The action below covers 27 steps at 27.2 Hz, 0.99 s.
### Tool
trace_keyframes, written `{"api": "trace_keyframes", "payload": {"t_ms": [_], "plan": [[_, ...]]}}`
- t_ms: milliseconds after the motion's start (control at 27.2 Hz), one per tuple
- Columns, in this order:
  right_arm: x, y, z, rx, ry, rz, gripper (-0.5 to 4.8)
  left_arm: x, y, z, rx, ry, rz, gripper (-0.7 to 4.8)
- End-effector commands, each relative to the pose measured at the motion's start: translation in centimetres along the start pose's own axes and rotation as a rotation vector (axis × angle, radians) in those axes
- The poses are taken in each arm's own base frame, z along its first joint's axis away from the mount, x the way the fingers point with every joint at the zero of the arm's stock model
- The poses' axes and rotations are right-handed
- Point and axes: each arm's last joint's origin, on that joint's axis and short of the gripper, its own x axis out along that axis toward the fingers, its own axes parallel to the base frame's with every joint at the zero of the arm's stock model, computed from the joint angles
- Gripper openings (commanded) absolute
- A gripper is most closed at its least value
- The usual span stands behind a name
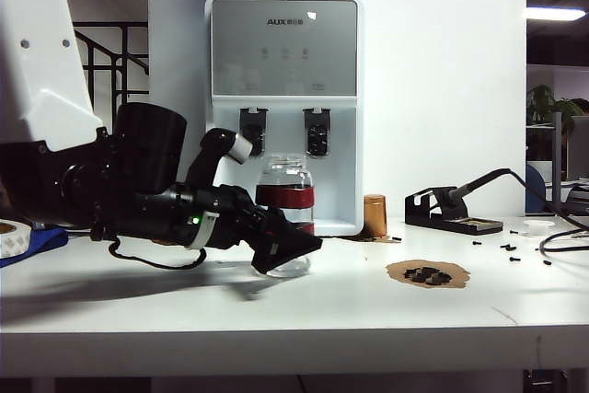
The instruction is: Pick up the water bottle with two loops of red belts, then reach the front water dispenser and gently press the gray-black baffle horizontally to get a little water.
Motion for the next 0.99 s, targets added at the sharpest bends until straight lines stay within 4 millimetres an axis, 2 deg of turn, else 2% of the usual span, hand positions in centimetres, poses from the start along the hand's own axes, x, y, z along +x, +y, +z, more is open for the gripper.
{"api": "trace_keyframes", "payload": {"t_ms": [37, 147, 368, 442, 552, 736, 994], "plan": [[-0.1, 0.1, 0.3, -0.015, -0.015, 0.005, 3.45, -0.4, 0.8, -0.6, -0.017, 0.042, 0.080, -0.04], [-0.1, 0.1, 0.3, -0.014, -0.015, 0.005, 3.45, -0.7, 1.5, -0.6, -0.012, 0.060, 0.195, -0.05], [-0.1, 0.1, 0.3, -0.014, -0.015, 0.006, 3.45, -1.0, 2.8, 0.0, 0.012, 0.015, 0.289, -0.05], [-0.1, 0.2, 0.3, -0.012, -0.022, 0.049, 3.46, 0.0, 4.2, 1.3, 0.010, 0.031, 0.362, -0.05], [0.1, 0.5, 0.4, -0.020, -0.028, 0.087, 3.46, 1.5, 6.0, 3.0, -0.065, 0.074, 0.371, -0.04], [0.3, 0.7, 0.4, -0.023, -0.027, 0.096, 3.46, 2.3, 7.5, 5.1, -0.085, 0.033, 0.438, -0.04], [0.3, 0.7, 0.4, -0.023, -0.027, 0.096, 3.45, 3.0, 8.4, 6.5, -0.112, 0.038, 0.485, -0.04]]}}
